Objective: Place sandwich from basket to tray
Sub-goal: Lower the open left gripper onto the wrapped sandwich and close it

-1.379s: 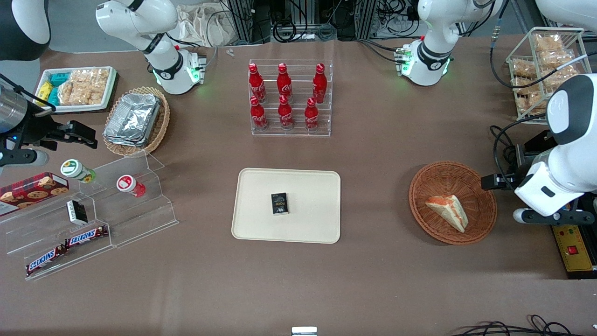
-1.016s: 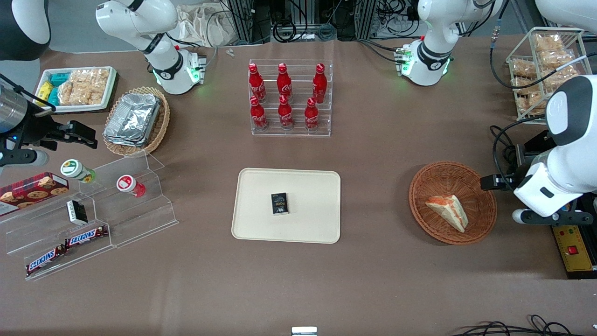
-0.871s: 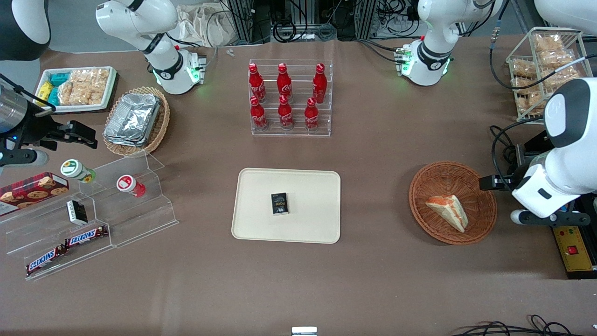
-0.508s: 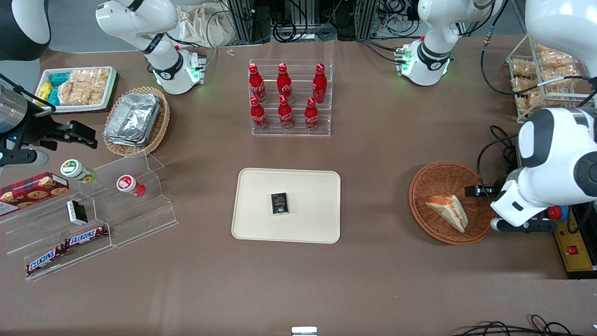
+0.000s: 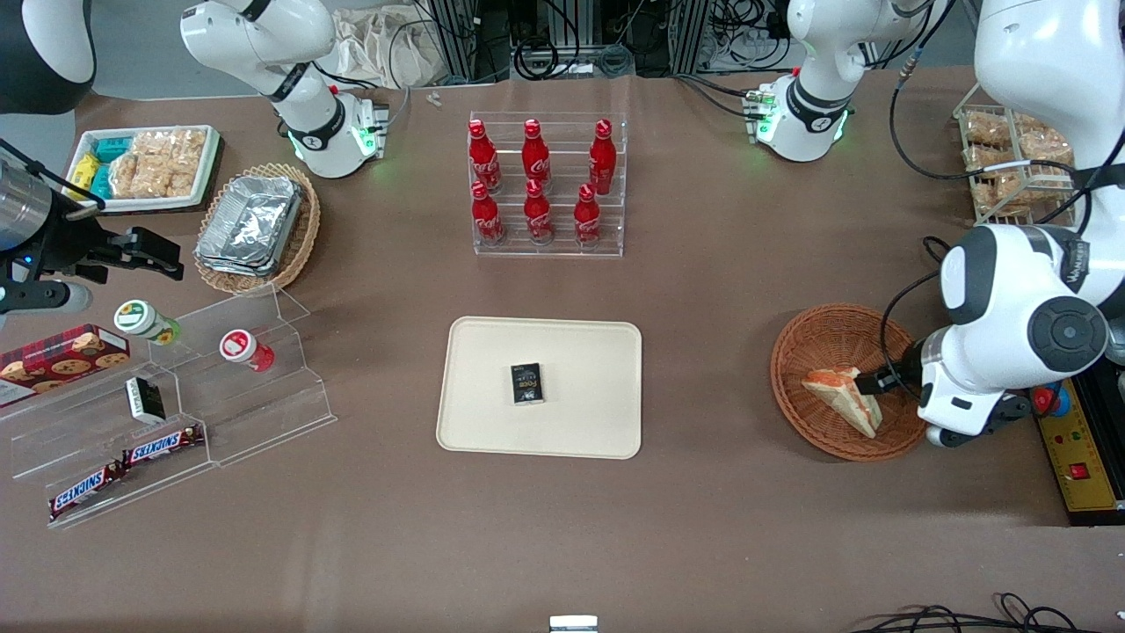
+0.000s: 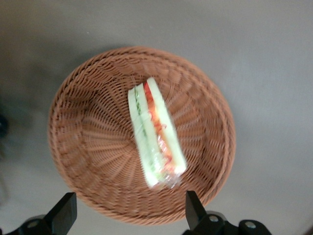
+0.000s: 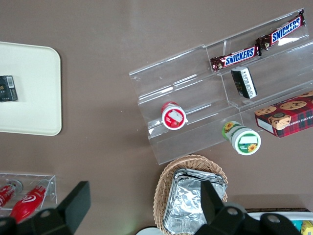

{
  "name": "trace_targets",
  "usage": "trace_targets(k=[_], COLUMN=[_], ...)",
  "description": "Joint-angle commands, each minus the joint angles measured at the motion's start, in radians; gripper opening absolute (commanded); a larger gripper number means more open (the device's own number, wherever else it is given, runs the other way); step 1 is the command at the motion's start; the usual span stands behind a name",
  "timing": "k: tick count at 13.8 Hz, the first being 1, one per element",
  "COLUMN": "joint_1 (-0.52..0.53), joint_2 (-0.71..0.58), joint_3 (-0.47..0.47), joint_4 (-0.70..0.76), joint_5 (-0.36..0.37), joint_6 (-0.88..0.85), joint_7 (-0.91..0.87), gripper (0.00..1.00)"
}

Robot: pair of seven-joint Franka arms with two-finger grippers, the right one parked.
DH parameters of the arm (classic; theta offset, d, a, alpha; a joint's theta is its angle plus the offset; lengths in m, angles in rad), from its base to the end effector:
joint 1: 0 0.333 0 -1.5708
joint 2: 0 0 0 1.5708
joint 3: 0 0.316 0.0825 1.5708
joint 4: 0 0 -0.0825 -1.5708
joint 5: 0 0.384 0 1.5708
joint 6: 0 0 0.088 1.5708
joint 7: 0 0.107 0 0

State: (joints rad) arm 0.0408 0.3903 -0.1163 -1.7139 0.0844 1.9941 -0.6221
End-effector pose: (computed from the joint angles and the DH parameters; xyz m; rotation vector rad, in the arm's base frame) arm 0.6439 -0.0369 0.3551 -2.9724 -0.7813 0.1385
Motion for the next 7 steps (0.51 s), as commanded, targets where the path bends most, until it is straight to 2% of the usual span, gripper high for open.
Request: trace_targets(k=[1,3,7], joint_1=[-0.001,0.001,0.001], joint_2=[-0.013,-0.018,0.018], joint_3=[-0.009,-0.009,-0.008], joint_4=[-0.079,-0.134,-0.139], joint_5=[-0.006,-0.008,-0.003], joint_6=[0.131,0.202,0.245], joint_7=[-0.248,-0.330,-0.453], gripper=[1.00,1.00,1.00])
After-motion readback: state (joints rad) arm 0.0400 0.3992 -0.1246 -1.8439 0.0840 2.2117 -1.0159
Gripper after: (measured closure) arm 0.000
